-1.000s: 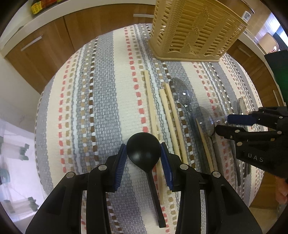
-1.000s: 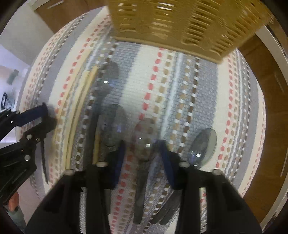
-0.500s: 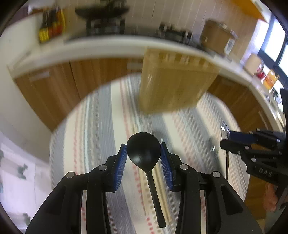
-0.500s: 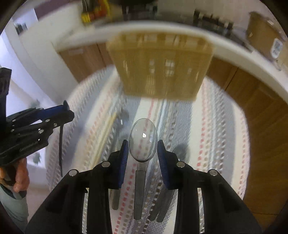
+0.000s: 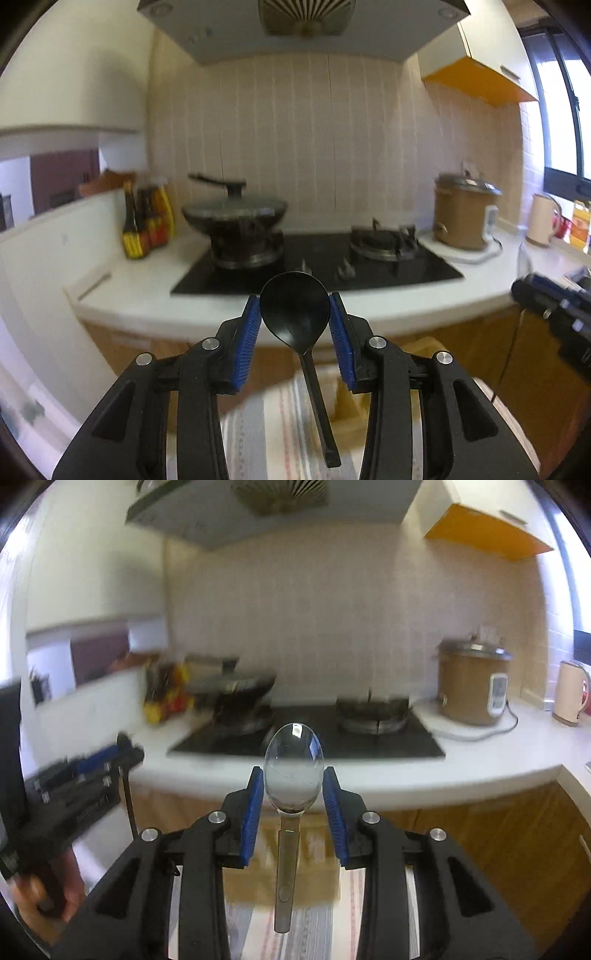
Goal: Organize utensils
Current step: 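Lift both held spoons and lower them into the tan caddy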
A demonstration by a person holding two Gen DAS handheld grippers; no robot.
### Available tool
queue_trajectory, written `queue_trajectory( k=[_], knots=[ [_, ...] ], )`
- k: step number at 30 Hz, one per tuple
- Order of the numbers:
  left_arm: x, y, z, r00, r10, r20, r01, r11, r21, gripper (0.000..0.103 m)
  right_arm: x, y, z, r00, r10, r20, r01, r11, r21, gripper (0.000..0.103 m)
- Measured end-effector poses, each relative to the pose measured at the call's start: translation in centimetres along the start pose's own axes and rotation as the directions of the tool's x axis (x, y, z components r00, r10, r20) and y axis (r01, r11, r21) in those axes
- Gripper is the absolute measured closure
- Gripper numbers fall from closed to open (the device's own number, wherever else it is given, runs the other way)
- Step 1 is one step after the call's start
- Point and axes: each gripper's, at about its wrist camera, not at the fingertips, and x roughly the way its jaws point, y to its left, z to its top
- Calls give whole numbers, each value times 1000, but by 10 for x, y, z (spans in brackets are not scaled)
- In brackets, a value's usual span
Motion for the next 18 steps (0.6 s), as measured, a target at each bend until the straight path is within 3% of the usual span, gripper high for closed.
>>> queue_trajectory(
  k=[5, 12, 18],
  knots=[
    [41, -7, 4, 999, -15, 47, 16, 1000, -17, 67, 34, -22, 14, 993, -59, 100, 57, 998, 23, 73],
    [75, -3, -31, 997, -26, 75, 30, 998, -60, 67, 82, -33, -17, 992, -94, 83, 93, 995, 18, 73],
    [85, -7, -57, 997, -43, 66, 47, 998, -51, 67, 91, -27, -45, 990, -116, 82, 116, 993, 0, 73]
  ],
)
